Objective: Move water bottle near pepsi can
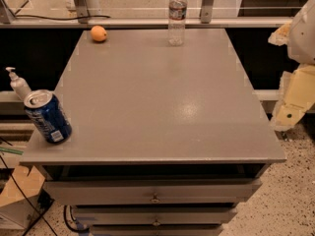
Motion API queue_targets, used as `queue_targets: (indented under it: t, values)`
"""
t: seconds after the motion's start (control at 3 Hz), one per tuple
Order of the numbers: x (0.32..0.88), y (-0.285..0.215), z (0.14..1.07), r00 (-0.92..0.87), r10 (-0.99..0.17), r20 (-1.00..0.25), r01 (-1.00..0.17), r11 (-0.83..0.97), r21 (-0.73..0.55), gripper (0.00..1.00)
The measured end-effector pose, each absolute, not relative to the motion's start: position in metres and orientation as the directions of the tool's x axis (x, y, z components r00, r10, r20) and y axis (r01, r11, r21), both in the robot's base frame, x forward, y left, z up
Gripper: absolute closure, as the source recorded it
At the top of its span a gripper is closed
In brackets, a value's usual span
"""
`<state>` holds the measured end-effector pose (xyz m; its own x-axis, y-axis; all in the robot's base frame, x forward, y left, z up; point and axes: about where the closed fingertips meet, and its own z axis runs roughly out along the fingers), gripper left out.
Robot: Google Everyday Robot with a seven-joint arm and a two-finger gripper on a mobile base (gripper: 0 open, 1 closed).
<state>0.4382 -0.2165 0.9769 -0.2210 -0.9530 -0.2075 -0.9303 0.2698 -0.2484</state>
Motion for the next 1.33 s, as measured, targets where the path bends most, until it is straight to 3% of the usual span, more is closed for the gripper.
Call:
queue_targets:
  t: [0.67,1.33]
  values:
    - [0.44,-0.216,0.981,-0.216,-0.944,-0.249,-0.927,0.278,-0.252,0.0]
    - [0.48,-0.207,1.0,-0.113,-0.885,-0.452,-0.899,0.285,-0.333,0.0]
